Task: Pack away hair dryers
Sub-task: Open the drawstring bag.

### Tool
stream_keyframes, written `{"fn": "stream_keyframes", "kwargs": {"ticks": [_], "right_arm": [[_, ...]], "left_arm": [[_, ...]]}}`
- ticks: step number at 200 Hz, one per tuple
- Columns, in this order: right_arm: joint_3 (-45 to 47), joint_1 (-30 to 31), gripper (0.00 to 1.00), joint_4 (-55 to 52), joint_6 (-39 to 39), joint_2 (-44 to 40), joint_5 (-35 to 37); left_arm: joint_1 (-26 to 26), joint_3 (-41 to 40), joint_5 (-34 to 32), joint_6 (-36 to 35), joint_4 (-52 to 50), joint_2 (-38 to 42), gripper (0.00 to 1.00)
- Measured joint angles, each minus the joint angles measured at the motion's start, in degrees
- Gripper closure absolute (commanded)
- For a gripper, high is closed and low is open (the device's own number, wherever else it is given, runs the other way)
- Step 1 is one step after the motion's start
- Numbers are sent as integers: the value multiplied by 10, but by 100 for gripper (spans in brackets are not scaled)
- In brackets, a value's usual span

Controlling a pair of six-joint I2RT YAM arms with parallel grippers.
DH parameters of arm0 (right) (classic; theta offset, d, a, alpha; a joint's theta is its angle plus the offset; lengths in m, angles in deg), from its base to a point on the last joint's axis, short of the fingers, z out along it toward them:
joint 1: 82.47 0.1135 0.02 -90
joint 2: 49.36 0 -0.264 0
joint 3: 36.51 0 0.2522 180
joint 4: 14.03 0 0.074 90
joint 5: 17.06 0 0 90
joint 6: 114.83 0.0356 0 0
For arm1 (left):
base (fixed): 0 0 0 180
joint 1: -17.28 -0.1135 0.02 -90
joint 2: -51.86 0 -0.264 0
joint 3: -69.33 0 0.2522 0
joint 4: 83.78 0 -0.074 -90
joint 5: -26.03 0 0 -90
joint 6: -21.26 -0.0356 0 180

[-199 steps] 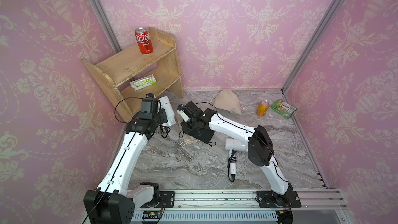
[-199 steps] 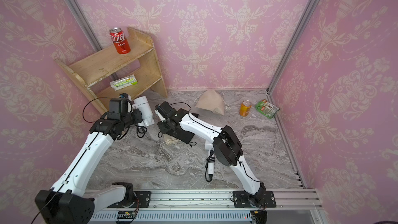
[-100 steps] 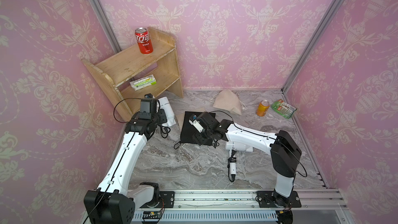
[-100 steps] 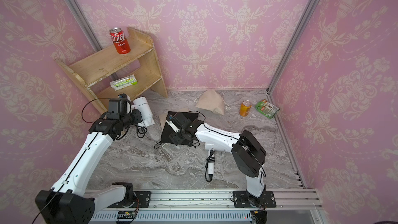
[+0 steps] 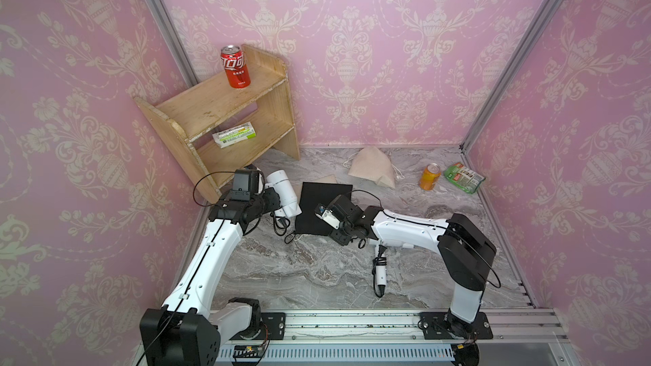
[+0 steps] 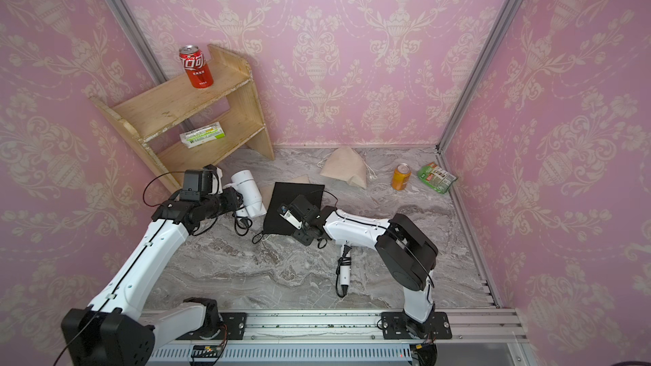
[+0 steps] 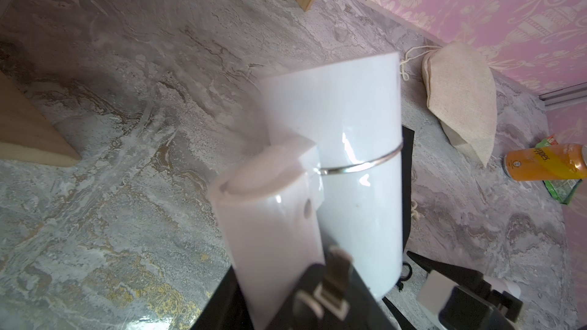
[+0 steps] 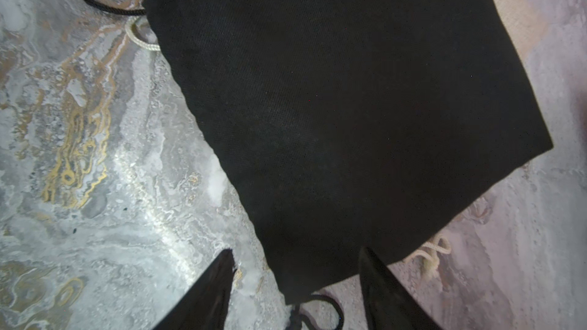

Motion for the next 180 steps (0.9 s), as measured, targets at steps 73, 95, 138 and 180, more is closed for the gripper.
{"fn": "stream_keyframes", "kwargs": {"ticks": [73, 95, 138, 180], "right_arm": [[-24, 9, 42, 7, -28, 42, -10], [-39, 12, 47, 6, -34, 62, -11], [-57, 12, 83, 6, -44, 89, -10], [-71, 12, 100, 5, -44, 96, -16]], "left_arm": [[0, -16, 23, 18, 4, 6, 91], [0, -17, 25, 20, 7, 6, 91], [0, -27, 29, 27, 7, 18, 91], [-1, -38, 31, 29, 7, 26, 91]]}}
